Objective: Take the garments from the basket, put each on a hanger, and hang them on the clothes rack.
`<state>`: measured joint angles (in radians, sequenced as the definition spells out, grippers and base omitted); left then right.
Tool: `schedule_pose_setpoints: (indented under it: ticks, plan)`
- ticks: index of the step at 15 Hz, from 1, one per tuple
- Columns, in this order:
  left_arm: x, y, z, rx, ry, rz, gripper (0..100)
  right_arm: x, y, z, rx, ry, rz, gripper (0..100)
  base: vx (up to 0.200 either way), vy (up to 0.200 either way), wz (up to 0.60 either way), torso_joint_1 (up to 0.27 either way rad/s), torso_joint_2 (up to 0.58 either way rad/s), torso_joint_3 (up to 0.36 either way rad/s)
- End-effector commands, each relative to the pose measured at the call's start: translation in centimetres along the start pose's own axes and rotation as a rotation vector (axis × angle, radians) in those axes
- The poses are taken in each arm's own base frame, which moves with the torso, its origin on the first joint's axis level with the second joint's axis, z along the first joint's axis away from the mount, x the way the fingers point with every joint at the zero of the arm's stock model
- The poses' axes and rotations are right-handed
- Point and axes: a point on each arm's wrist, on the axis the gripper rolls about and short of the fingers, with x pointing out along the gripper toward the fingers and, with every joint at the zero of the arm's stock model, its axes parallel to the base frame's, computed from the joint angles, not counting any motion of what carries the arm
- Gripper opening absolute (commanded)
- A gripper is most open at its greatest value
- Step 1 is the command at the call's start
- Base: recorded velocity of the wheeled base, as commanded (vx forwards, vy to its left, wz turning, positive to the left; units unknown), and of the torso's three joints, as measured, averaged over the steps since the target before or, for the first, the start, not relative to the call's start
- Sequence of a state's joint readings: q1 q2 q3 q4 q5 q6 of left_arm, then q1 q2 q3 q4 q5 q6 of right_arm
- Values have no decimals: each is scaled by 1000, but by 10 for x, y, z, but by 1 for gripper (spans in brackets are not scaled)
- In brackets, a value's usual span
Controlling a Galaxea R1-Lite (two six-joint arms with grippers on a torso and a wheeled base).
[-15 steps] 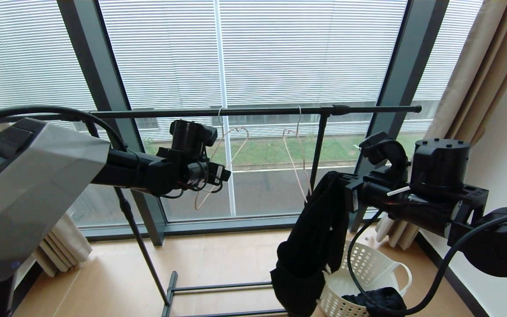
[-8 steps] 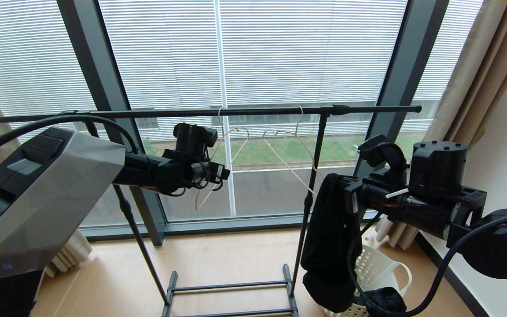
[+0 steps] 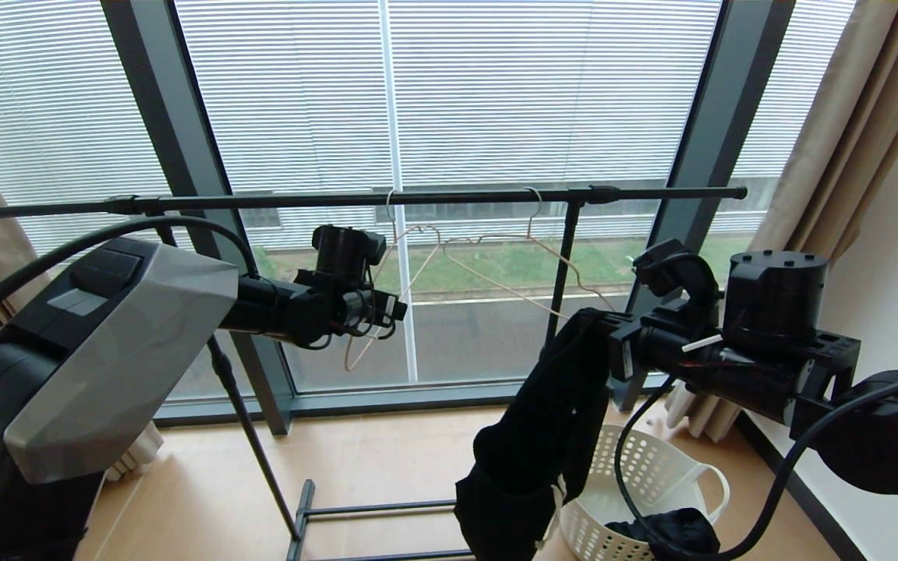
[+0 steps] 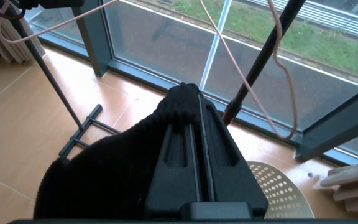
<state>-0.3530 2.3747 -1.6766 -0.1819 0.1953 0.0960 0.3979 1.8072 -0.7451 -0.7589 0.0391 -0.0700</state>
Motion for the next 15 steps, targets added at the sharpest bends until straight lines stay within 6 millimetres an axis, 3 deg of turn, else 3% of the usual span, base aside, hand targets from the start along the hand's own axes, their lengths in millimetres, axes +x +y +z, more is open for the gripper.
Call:
schedule_pose_setpoints:
  ticks: [1,12,15]
  plan:
    - [2,0,-1,0,3,2,0,0,0,-1,-1,2,0,0,0,0,0,0,0,0]
    - [-1,4,2,-7,-8,9,0,2,0,-3,-2,10,1,0,0,0,0,0,0,0]
    - [-11,10,14,-17,-42,16,0,2,0,-2,-2,8,1,0,0,0,0,0,0,0]
